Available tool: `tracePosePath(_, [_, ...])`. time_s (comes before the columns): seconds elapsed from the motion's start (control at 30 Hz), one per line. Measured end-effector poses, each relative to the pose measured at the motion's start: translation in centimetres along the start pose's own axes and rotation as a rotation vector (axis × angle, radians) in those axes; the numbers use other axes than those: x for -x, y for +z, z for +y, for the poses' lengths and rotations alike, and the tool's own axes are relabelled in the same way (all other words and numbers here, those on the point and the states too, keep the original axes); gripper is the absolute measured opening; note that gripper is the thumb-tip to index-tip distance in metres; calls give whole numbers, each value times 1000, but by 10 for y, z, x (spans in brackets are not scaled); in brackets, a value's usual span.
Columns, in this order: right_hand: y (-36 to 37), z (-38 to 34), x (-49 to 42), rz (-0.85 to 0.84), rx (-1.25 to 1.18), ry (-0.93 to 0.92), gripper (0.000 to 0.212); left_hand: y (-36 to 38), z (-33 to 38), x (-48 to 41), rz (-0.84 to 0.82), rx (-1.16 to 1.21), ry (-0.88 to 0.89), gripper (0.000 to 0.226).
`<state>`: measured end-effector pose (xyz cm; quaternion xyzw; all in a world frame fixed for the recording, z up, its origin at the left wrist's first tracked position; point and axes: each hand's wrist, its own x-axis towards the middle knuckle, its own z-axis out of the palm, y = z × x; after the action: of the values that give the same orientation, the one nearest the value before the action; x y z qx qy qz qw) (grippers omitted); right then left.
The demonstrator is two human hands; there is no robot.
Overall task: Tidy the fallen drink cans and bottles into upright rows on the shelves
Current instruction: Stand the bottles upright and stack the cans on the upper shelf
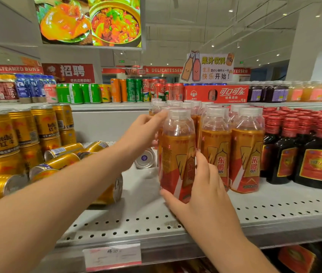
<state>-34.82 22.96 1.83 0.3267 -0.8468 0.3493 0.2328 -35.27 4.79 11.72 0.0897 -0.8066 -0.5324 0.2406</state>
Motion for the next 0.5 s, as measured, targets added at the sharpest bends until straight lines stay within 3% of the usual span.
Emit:
tracePosePath(0.13, [-11, 13, 10, -13, -173, -6, 97, 23, -9, 36, 79, 55, 17, 87])
tracePosePath(0.27, [-19, 33, 13, -10, -220, -18, 70, 44, -26, 70, 50, 43, 137, 53])
tracePosePath(0.37, [-22, 43, 13, 13, -222, -52, 57, 48, -37, 73, 74, 38, 166, 60])
tracePosePath(0.5, [-28, 58, 15, 87, -250, -76, 48, 49, -40, 67, 111, 44, 144, 38])
